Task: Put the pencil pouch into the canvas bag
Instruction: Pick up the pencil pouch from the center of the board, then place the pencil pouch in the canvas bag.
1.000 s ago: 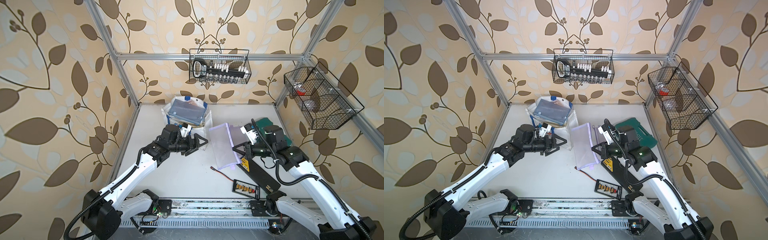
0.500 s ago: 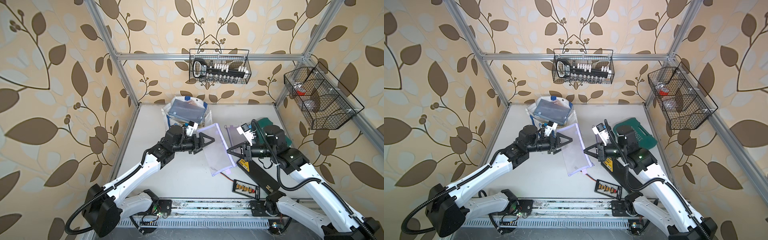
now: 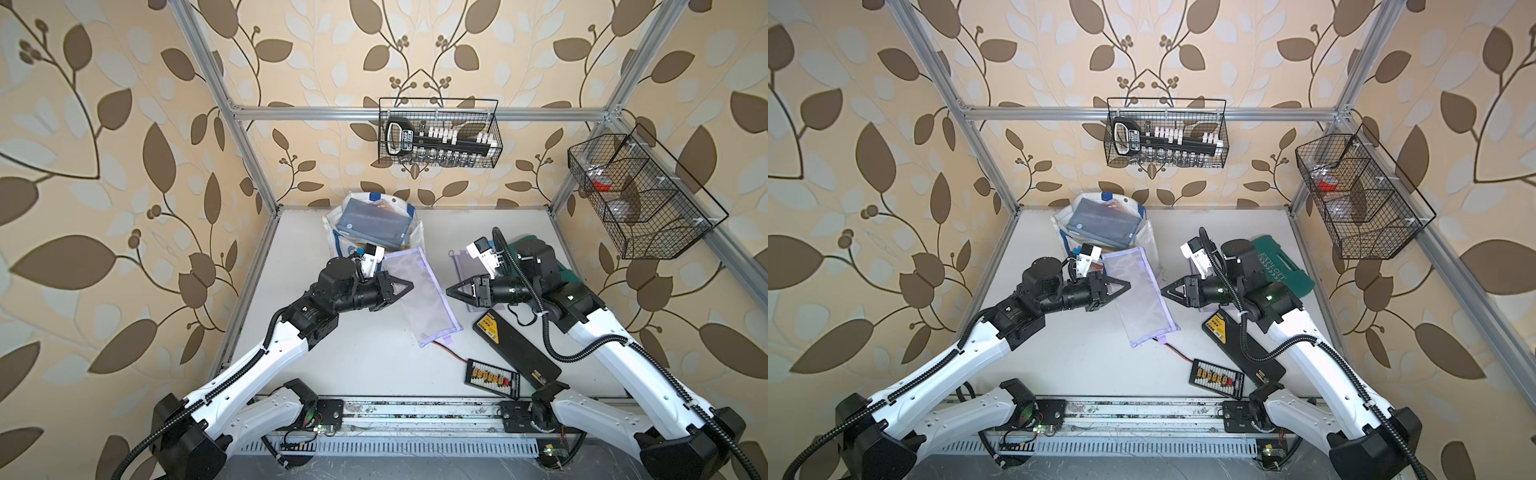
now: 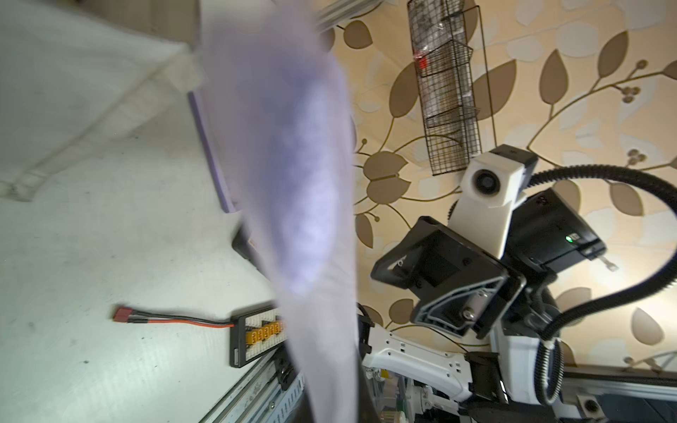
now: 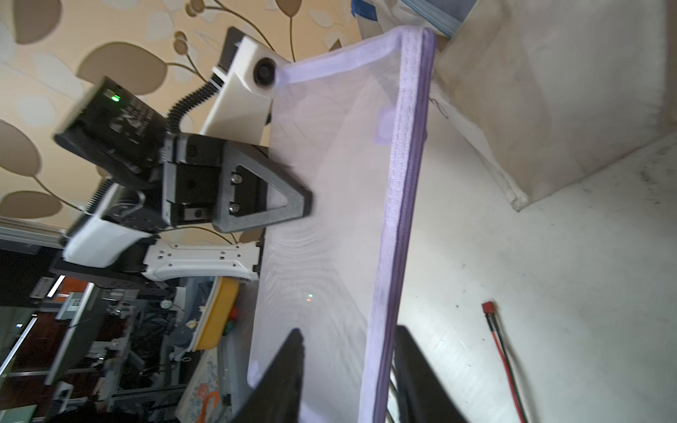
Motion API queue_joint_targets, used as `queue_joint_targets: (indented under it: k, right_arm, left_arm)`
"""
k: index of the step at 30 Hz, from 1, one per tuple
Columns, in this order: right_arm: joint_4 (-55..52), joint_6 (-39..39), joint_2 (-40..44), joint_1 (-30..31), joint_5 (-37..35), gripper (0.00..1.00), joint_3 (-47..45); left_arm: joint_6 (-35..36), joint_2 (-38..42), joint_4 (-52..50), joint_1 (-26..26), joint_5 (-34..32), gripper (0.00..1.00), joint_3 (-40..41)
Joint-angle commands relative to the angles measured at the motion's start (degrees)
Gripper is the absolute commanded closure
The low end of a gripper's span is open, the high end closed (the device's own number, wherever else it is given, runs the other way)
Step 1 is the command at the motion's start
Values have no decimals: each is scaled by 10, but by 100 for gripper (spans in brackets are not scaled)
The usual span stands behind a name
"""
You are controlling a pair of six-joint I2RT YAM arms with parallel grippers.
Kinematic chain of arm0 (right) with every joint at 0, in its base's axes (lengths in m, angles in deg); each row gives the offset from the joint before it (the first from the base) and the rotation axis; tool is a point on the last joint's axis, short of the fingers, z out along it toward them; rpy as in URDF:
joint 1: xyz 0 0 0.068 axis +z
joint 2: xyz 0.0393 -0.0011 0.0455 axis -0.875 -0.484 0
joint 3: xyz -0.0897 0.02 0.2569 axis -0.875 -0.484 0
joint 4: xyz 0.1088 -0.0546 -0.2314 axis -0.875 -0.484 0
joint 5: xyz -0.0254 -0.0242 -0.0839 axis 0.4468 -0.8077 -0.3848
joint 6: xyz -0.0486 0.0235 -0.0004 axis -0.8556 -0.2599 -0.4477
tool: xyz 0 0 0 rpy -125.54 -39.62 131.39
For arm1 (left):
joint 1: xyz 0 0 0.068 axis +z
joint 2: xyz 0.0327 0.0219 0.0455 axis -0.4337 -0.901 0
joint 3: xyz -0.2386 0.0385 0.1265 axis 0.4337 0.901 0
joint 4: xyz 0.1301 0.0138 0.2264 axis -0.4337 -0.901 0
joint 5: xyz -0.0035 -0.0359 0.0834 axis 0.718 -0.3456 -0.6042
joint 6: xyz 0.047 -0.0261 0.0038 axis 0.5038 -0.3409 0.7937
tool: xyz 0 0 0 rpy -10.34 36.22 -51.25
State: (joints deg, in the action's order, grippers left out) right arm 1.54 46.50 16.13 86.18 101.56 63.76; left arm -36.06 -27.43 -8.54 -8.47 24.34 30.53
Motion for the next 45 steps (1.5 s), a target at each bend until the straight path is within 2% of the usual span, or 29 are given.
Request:
queue_joint_targets:
  k: [1,4,7,11,13,19,25,32,37,45]
  right_arm:
    - [-61,-14,-8,3,-74,35,48]
    - [-116,-40,-24,2,-148,24,92]
    - [-145,-54,-34,-1,-196,18,123]
    - [-150,-53,-37,-9,-214,13,145]
    - [-150,-51,-37,-11,-213,10,151]
    - [-156,-52,-26,-12,-214,8,148]
    - [-163,-52,-12,-14,-219,7,144]
    - [-165,-55,-1,-27,-213,7,134]
    - [-161,-59,1,-39,-208,6,127]
    - [-145,-59,-6,-46,-196,6,114]
  left_arm:
    - [56,18,-101,0,-78,100,-74]
    - [78,1,-190,13,-127,100,-150]
    - [99,-33,-239,38,-154,100,-223]
    - [79,-79,-216,96,-152,100,-281]
    - [42,-103,-176,130,-144,100,-297]
    - [30,-196,-117,174,-174,100,-370]
    - [-10,-279,-39,221,-164,100,-390]
    - [-23,-323,-35,224,-144,100,-379]
    - [-17,-287,-48,224,-152,100,-312]
    - [34,-230,-175,224,-208,100,-284]
